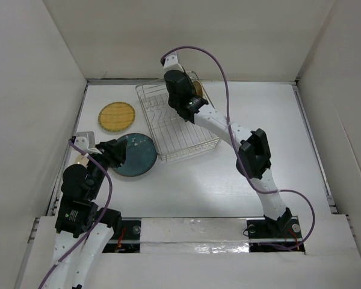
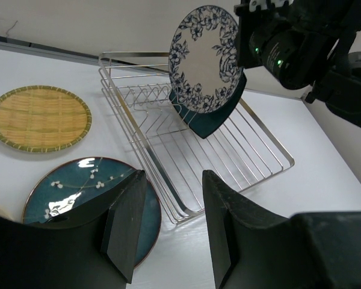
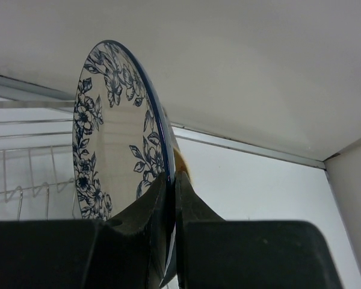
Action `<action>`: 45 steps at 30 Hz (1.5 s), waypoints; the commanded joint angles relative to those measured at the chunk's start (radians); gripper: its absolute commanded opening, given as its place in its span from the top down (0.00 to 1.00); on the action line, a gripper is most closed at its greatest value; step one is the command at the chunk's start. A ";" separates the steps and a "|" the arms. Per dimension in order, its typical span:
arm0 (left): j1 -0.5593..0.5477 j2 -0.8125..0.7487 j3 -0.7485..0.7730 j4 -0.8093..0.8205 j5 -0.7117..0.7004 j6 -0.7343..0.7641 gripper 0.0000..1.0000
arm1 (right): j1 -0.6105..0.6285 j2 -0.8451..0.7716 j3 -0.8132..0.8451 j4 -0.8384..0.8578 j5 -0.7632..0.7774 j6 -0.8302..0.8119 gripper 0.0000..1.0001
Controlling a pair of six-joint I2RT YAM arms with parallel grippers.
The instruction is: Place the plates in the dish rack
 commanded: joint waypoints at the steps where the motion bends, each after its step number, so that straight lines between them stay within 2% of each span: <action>1: 0.002 -0.006 0.002 0.040 0.003 0.004 0.61 | 0.034 -0.029 -0.035 0.139 0.022 0.047 1.00; 8: 0.002 -0.004 0.002 0.040 0.003 0.002 0.61 | 0.034 -0.068 -0.182 0.140 0.002 0.136 1.00; 12: 0.002 0.000 0.000 0.039 0.002 0.002 0.61 | -0.006 -0.127 -0.264 0.136 -0.006 0.175 1.00; 21: 0.002 0.026 0.003 0.037 -0.009 -0.001 0.61 | -0.089 -0.328 -0.517 0.169 -0.015 0.227 1.00; 27: 0.002 0.043 0.004 0.037 -0.015 -0.003 0.61 | -0.139 -0.393 -0.568 0.154 -0.044 0.273 1.00; 28: 0.002 0.042 0.003 0.037 -0.015 -0.004 0.61 | -0.140 -0.397 -0.566 0.136 -0.075 0.290 0.97; 30: 0.002 0.040 0.003 0.034 -0.018 -0.006 0.61 | -0.140 -0.402 -0.551 0.099 -0.116 0.319 0.82; 31: 0.002 0.039 0.003 0.036 -0.020 -0.004 0.61 | -0.140 -0.408 -0.536 0.084 -0.141 0.336 0.65; 33: 0.002 0.036 0.003 0.036 -0.020 -0.004 0.61 | -0.140 -0.423 -0.522 0.031 -0.197 0.371 0.51; 34: 0.002 0.033 0.003 0.036 -0.021 -0.004 0.61 | -0.129 -0.451 -0.520 0.028 -0.204 0.379 0.40; 37: 0.002 0.027 0.003 0.034 -0.020 -0.004 0.61 | -0.103 -0.523 -0.529 0.031 -0.231 0.379 0.26; 40: 0.002 0.019 0.003 0.037 -0.017 -0.006 0.61 | -0.072 -0.577 -0.545 0.036 -0.271 0.390 0.24; 41: 0.002 0.019 0.005 0.037 -0.017 -0.004 0.61 | -0.039 -0.607 -0.563 0.046 -0.288 0.397 0.25; 42: 0.002 0.016 0.004 0.037 -0.015 -0.004 0.61 | -0.019 -0.618 -0.580 0.057 -0.334 0.403 0.30; 43: 0.002 0.014 0.003 0.036 -0.013 -0.004 0.62 | 0.003 -0.627 -0.595 0.062 -0.363 0.434 0.63; 45: 0.002 0.007 0.003 0.037 -0.012 -0.004 0.68 | 0.075 -0.634 -0.661 0.103 -0.479 0.486 0.93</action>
